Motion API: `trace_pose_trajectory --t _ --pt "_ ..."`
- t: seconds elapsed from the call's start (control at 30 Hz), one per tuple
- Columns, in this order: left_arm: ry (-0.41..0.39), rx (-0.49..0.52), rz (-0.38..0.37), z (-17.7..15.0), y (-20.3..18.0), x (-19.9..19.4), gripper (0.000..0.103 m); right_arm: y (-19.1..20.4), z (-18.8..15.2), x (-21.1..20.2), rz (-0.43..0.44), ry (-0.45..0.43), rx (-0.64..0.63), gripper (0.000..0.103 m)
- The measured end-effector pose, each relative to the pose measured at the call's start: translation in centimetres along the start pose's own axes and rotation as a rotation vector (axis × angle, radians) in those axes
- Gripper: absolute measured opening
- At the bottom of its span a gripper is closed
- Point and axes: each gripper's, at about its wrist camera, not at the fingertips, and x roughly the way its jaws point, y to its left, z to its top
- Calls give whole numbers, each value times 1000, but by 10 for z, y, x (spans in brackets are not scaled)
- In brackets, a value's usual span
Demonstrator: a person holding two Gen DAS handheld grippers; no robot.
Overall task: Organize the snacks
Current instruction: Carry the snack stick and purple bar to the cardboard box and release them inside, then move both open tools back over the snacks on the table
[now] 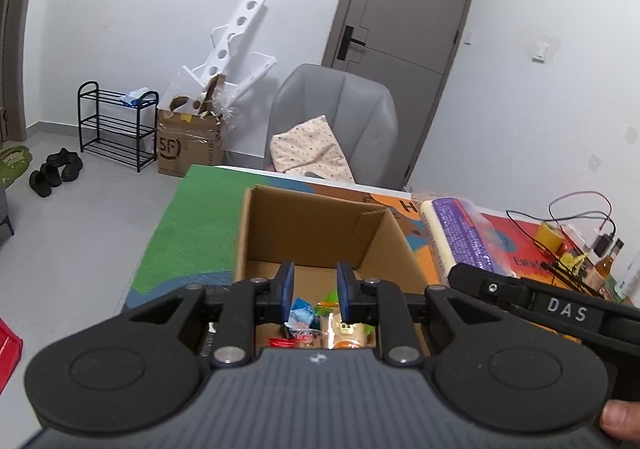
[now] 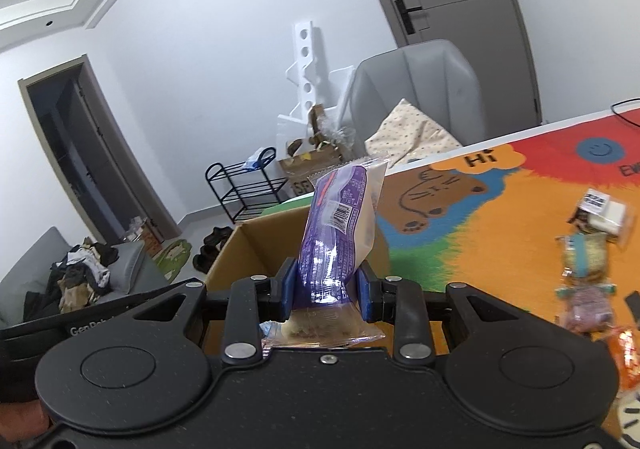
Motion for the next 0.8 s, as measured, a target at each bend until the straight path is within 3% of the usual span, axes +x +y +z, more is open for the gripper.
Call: trace_pose_trajectory --t 0.1,0.17,0.2,0.23,0.3,0.5,0.8 --pt "-1 -8 13 2 7 -3 24 8 1 6 29 13 -16 30" --pt "-4 -13 16 2 10 -4 30 11 0 8 18 22 -20 42" --pt "-4 -15 19 3 12 -4 35 11 -2 8 -5 16 -23 54" --pt "-2 -18 21 3 13 -4 39 11 -3 7 -15 9 -24 57" --pt "-3 -22 22 3 14 -4 52 6 -5 5 -16 12 -7 57" --pt "-7 -18 11 2 9 -3 73 -8 -8 -10 -48 6 18 57" --pt "-2 19 -29 -3 -15 1 83 -32 -16 -33 -107 0 44 57"
